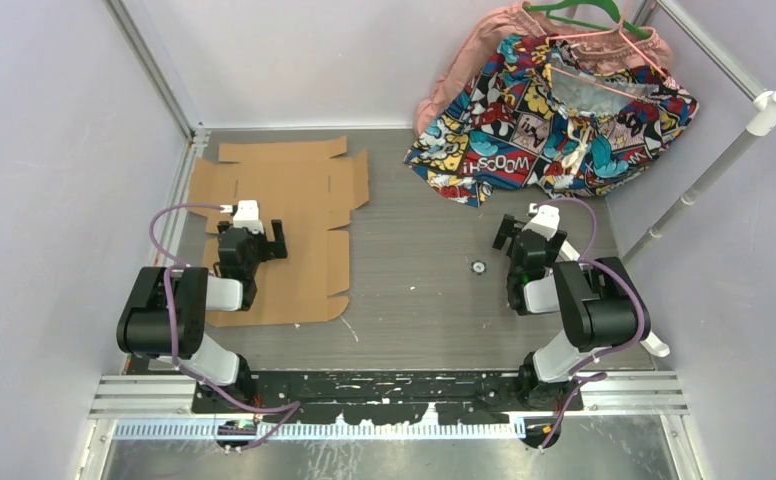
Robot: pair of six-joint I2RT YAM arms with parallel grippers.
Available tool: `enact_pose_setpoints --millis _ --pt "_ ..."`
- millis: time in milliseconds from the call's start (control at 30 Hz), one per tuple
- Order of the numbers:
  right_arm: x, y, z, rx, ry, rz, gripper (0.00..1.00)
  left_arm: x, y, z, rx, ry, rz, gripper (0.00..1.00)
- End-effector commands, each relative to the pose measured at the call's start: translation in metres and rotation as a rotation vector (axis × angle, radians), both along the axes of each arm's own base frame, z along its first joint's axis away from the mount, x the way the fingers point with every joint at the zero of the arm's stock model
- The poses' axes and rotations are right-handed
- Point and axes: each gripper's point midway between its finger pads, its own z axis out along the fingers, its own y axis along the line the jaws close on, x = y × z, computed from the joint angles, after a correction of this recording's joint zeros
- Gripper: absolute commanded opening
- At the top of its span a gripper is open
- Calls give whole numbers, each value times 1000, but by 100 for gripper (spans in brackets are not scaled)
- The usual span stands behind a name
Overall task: Fold the paper box
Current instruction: Pick up the paper box from the center of the board.
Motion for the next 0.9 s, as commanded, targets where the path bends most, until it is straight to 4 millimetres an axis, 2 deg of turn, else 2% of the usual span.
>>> enact_pose_setpoints --millis 0,633,733,867 --pt "12 0 24 15 -84 -5 100 14 1 23 16 -87 -7 100" --pt "10 3 24 11 -93 20 100 14 1 24 15 -92 -6 100" --pt "6 -3 32 11 -122 -17 100 13 6 38 16 -102 29 100" --pt "-13 -14 63 51 -106 -126 100 13 10 70 6 -51 57 100"
